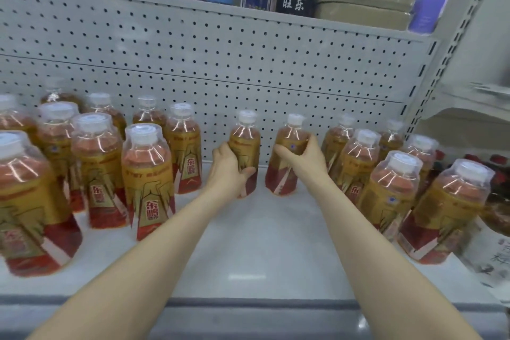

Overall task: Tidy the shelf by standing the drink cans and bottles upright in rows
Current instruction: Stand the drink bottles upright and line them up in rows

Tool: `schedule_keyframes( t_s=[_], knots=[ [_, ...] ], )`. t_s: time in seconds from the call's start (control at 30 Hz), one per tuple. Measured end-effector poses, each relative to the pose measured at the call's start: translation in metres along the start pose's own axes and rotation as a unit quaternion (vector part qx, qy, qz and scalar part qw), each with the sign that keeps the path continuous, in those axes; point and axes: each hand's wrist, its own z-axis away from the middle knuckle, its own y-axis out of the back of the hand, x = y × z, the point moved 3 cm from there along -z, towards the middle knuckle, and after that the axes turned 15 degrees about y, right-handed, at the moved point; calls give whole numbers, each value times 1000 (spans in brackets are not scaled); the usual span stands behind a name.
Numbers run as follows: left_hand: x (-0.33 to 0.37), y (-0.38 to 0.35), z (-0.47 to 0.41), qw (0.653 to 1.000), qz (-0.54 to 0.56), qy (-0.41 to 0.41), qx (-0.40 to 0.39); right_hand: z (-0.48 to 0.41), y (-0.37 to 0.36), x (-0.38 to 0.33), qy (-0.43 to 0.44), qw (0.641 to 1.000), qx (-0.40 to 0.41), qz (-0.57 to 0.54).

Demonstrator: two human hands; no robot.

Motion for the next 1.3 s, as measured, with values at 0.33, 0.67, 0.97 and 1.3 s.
schedule_keyframes(
  t_s=[0.33,0.67,0.97,1.3],
  knots=[
    [-10,14,37,999,-29,-23,-20,0,-1,-9,15,999,32,32],
    [-19,21,51,999,28,-12,-30,13,-12,-3,62,989,50,128],
    [-23,17,54,998,50,-23,6,7,-25,0,75,989,69,110],
    [-46,70,105,962,-14,-230,146,63,-2,-56,113,979,147,83]
  ],
)
